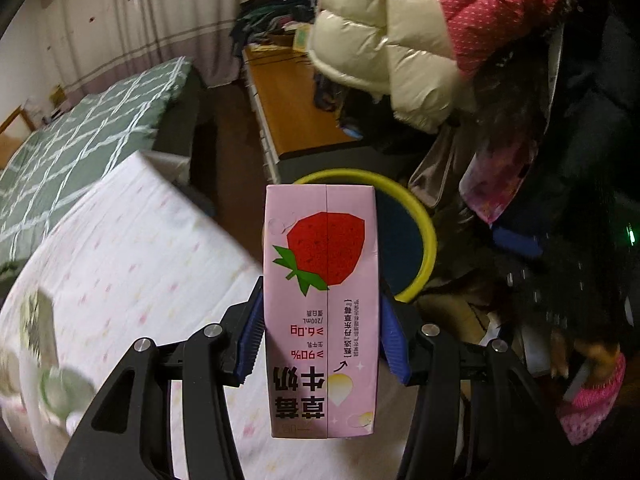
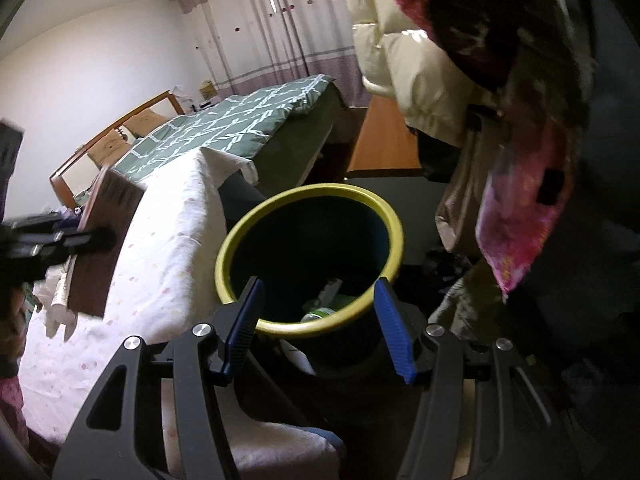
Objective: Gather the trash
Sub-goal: 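Carry the milk carton over the yellow bin and open the left gripper, then move the empty left gripper back over the table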
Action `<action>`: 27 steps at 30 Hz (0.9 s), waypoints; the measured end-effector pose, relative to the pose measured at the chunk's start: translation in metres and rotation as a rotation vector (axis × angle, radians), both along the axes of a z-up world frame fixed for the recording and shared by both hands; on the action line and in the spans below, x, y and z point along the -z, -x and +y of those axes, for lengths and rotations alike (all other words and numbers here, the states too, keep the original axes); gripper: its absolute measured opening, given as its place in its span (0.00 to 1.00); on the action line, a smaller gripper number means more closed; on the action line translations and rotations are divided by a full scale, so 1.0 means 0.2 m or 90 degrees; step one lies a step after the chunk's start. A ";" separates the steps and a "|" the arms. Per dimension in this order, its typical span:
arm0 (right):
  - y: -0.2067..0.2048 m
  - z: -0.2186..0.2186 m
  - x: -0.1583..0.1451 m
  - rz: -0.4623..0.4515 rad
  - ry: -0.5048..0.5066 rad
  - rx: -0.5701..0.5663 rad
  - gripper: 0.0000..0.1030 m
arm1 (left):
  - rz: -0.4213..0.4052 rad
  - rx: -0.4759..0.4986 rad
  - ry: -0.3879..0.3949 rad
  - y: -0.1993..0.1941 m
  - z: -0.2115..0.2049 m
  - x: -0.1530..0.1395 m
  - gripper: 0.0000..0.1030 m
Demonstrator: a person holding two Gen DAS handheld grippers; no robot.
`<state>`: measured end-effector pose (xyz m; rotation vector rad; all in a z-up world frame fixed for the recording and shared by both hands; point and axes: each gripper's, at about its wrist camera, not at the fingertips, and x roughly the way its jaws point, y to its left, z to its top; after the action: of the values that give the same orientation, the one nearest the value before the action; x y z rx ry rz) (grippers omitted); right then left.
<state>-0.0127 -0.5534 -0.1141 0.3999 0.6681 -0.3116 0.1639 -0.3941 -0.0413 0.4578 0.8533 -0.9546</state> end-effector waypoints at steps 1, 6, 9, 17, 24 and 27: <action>0.01 0.00 0.00 0.002 0.000 0.002 0.53 | -0.003 0.006 0.001 -0.01 -0.06 0.00 0.50; 0.05 -0.02 0.02 0.009 -0.002 0.013 0.53 | 0.009 0.023 0.002 -0.08 -0.31 0.06 0.50; 0.06 -0.03 0.02 0.010 -0.003 0.020 0.53 | 0.015 0.033 -0.005 -0.09 -0.44 0.13 0.50; 0.09 -0.05 0.02 0.020 -0.003 0.026 0.53 | 0.037 0.034 -0.036 -0.14 -0.64 0.34 0.50; 0.10 -0.05 0.02 0.022 -0.003 0.029 0.54 | 0.039 0.009 -0.030 -0.18 -0.65 0.38 0.75; 0.09 -0.04 0.02 0.022 -0.004 0.026 0.54 | 0.037 0.001 -0.015 -0.17 -0.58 0.32 0.76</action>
<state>-0.0313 -0.5618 -0.1189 0.4149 0.6949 -0.3565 0.1983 -0.5091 -0.1051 0.4527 0.9185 -0.9633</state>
